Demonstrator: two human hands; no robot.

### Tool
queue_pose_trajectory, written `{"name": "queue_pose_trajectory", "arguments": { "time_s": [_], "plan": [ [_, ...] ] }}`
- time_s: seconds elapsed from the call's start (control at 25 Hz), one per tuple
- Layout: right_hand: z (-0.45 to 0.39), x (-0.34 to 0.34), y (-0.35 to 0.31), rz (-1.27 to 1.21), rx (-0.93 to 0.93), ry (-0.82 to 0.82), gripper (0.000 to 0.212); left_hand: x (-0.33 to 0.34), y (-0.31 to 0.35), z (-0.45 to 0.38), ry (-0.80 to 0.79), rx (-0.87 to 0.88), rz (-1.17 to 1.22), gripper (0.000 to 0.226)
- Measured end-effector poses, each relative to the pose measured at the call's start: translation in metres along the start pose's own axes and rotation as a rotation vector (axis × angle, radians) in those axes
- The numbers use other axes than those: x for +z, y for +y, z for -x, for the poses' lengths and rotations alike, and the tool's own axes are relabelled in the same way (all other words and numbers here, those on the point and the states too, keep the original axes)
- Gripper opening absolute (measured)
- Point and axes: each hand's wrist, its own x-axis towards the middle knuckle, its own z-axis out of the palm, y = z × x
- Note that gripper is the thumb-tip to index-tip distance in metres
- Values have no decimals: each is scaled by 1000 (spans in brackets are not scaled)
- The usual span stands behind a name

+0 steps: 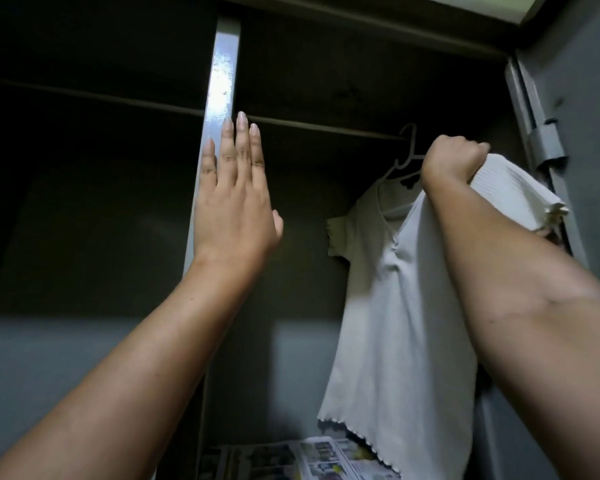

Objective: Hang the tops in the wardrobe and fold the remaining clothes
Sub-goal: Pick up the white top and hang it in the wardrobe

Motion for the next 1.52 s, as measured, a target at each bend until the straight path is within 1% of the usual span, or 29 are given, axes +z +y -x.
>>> {"name": "queue_pose_trajectory", "arguments": {
  "time_s": [0.16,0.24,0.32,0.4,0.44,0.48,0.52,0.6,0.68,0.76,0.8,0.84,0.88,0.96,1.04,1.12,1.2,1.28,1.32,1.44,1.52],
  "plan": [
    [3,5,4,72,-12,-50,20,0,-1,0,-19,4,5,90],
    [6,6,9,117,-27,-40,26,0,-2,0,-29,9,6,90],
    [20,11,14,202,-83,1,39,-3,-2,0,-42,19,-3,90],
    [49,22,19,351,-206,32,57,-8,-3,3,-58,28,-9,90],
    [71,31,23,432,-281,26,62,-11,-4,5,-71,37,-13,90],
    [98,41,32,492,-332,-25,64,-15,-5,10,-90,49,-6,90],
    [129,51,43,523,-356,-127,63,-19,-6,17,-116,62,18,91],
    [202,67,74,497,-333,-436,58,-27,-9,39,-171,83,123,93],
    [271,61,101,459,-344,-796,54,-40,-17,71,-244,83,319,95],
    [322,34,114,342,-319,-1159,57,-56,-26,109,-326,44,580,93],
    [340,21,115,244,-280,-1274,60,-63,-30,130,-363,7,710,92],
    [354,6,115,121,-218,-1322,63,-73,-37,152,-412,-31,817,89],
    [367,-6,117,-19,-152,-1326,63,-84,-46,174,-471,-78,900,88],
    [397,-30,121,-331,-50,-1257,59,-99,-62,220,-626,-209,1026,86],
    [427,-65,126,-637,124,-1208,65,-113,-77,258,-799,-365,1114,86],
    [454,-109,136,-805,296,-1156,71,-132,-91,282,-976,-557,1203,83],
    [472,-145,148,-882,413,-1206,78,-154,-102,289,-1144,-750,1304,80],
    [479,-178,165,-920,502,-1299,83,-179,-109,283,-1276,-831,1384,78],
    [480,-194,174,-932,530,-1322,84,-190,-110,278,-1305,-849,1422,78],
    [486,-240,200,-981,598,-1279,86,-229,-107,258,-1306,-893,1526,77],
    [487,-280,222,-957,619,-1239,85,-267,-101,251,-1339,-861,1586,80]
  ]
}}
